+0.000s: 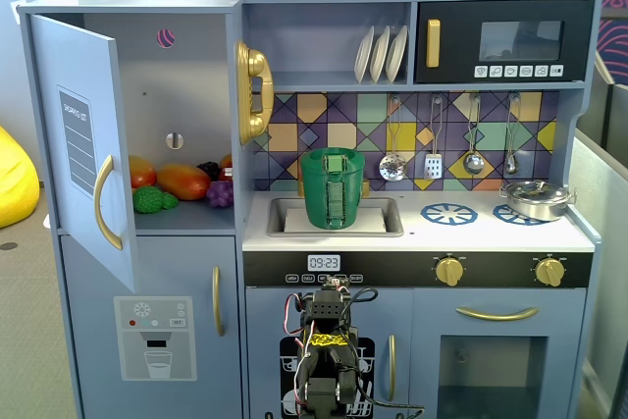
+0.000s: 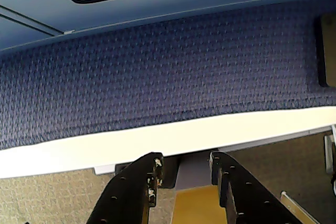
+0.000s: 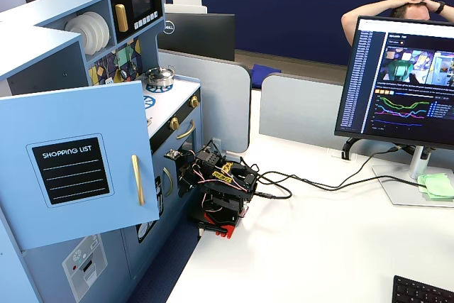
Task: Take off the lid from the green recipient and place it on the counter
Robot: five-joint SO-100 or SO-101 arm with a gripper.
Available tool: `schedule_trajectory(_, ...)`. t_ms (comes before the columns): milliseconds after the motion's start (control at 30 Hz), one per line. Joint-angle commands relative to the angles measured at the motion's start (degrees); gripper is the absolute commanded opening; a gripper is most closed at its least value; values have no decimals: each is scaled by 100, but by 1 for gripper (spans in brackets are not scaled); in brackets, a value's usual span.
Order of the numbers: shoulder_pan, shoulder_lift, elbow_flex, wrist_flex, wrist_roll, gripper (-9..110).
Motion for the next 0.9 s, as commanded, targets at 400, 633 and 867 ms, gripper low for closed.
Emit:
schedule_trajectory(400,387,-26,-26,694,-492,0)
schedule_trajectory(633,352,-729,-1424,-1978,-949,0)
schedule_trajectory(867,325,-1837,-3621,-3401,-870,12)
